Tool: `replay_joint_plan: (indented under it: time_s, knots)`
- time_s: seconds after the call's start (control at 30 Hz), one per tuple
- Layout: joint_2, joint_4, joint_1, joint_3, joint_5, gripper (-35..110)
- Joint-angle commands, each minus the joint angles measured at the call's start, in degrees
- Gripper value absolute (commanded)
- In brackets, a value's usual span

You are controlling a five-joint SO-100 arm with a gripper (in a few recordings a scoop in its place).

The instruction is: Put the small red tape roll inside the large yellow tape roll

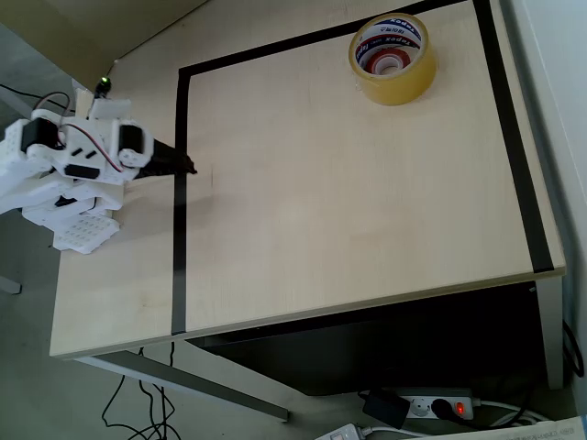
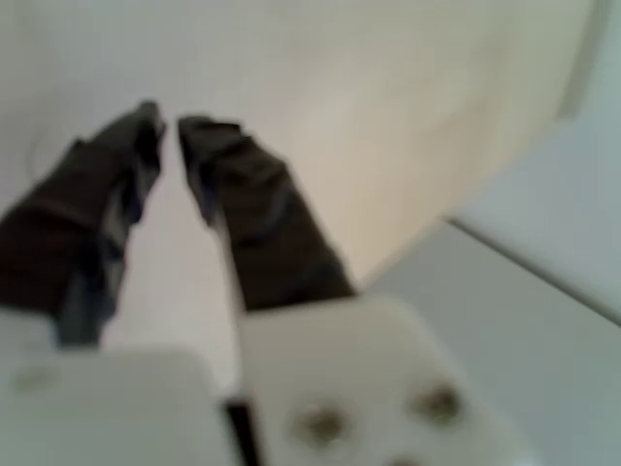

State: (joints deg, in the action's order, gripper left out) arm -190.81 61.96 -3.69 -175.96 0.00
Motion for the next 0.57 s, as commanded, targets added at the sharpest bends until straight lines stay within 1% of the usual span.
replay_joint_plan:
  time_s: [0.0,0.23,0.53]
  knots:
    - [-0.4,1.5,0.4,-2.5,1.8,0]
    - [-0.4,9.3,-2.8,-2.6,2.5,0]
    - [-0.4,9.1,-2.7,-2.6,2.1,0]
